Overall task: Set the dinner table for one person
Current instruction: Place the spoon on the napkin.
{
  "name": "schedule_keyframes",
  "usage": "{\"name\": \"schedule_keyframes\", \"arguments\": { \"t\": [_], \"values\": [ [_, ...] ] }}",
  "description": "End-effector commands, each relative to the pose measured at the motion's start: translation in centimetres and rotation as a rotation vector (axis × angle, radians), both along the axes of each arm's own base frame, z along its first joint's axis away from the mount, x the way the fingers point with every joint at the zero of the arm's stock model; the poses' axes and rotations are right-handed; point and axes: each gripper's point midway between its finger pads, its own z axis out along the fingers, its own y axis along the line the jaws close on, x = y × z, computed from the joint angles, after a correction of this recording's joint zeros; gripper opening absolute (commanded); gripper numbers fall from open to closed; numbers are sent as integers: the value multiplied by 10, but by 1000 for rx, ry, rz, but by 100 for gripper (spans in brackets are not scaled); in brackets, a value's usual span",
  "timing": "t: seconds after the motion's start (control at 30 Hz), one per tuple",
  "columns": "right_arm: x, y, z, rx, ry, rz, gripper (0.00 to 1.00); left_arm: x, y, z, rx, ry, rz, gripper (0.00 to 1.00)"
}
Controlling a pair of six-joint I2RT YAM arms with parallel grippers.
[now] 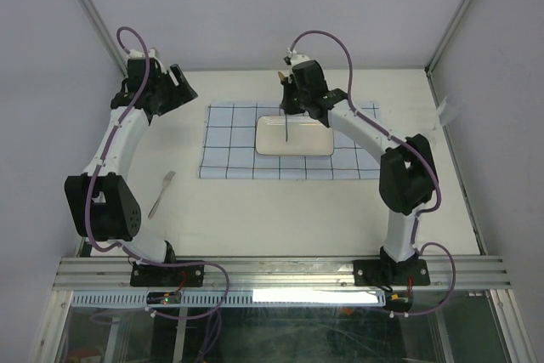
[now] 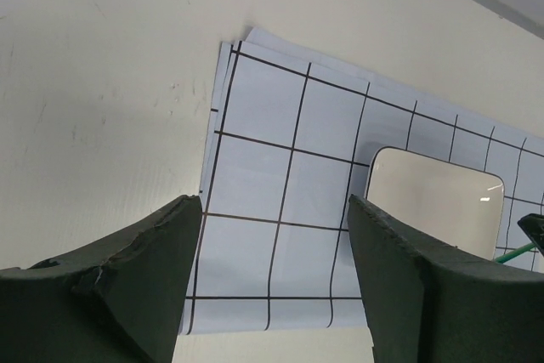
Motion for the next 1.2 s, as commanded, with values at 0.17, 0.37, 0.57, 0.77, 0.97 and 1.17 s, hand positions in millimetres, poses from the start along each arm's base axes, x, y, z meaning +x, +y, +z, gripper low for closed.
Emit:
{"name": "schedule_keyframes", "arguments": {
  "t": [0.17,0.37,0.57,0.77,0.97,1.17],
  "values": [
    [-4,-81,18,-101,-3,-167,0,10,-11,5,-24,-58,-33,71],
    [-10,-120,6,-188,32,-245,0,10,-13,3,-29,-58,-41,71],
    [-17,-153,-9,-257,65,-304,0,10,-13,0,-32,-55,-43,71],
    [-22,-181,-24,-286,99,-351,0,8,-13,-3,-34,-53,-43,70],
    [-24,-200,-42,-298,139,-365,0,8,-13,-7,-32,-47,-44,71],
    [-27,-207,-55,-311,165,-363,0,10,-13,-10,-32,-45,-47,70]
  ]
}}
